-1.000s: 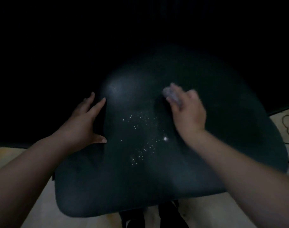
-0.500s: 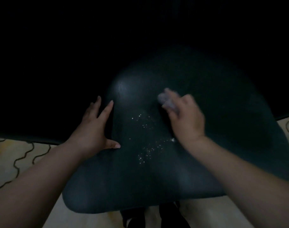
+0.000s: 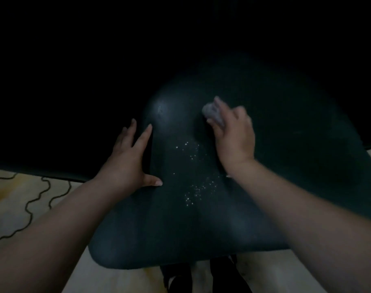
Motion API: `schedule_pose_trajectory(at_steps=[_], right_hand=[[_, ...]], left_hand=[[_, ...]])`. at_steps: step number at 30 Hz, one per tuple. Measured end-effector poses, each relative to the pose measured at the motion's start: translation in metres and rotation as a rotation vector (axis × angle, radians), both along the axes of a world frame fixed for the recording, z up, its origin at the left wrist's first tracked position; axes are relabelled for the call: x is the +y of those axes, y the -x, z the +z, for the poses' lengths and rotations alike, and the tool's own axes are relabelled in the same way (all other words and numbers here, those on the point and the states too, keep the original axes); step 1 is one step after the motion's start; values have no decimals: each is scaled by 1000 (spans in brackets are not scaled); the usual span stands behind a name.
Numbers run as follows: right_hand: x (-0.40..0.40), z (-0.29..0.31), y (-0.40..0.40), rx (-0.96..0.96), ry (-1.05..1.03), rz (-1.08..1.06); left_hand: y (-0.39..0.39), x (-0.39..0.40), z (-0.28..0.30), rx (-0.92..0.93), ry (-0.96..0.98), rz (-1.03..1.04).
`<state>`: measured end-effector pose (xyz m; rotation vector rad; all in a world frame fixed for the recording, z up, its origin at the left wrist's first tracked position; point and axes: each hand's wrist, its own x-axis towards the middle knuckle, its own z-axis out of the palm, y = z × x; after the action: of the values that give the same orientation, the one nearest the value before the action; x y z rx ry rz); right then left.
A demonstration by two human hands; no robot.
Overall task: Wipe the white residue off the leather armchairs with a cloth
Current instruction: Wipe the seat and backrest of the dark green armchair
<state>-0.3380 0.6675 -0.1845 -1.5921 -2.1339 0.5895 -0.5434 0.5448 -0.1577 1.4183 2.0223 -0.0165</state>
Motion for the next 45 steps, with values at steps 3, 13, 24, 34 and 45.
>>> schedule_pose_trajectory(at_steps=[3,13,24,34,45], right_hand=[[22,-5,26,33,94,-22],[-39,12,0,-38,92,867],[-21,15,-113,155,8,-76],[-52,-5,-115,26,-62,-315],[-91,-3,-23,178,60,-50]], left_hand=[[0,-1,0,-22,-17,14],[0,-3,4,9,-3,-13],[0,-2,-3,122,7,-60],[-6,3,-6,133,26,-51],[-8,-1,3,135,0,-70]])
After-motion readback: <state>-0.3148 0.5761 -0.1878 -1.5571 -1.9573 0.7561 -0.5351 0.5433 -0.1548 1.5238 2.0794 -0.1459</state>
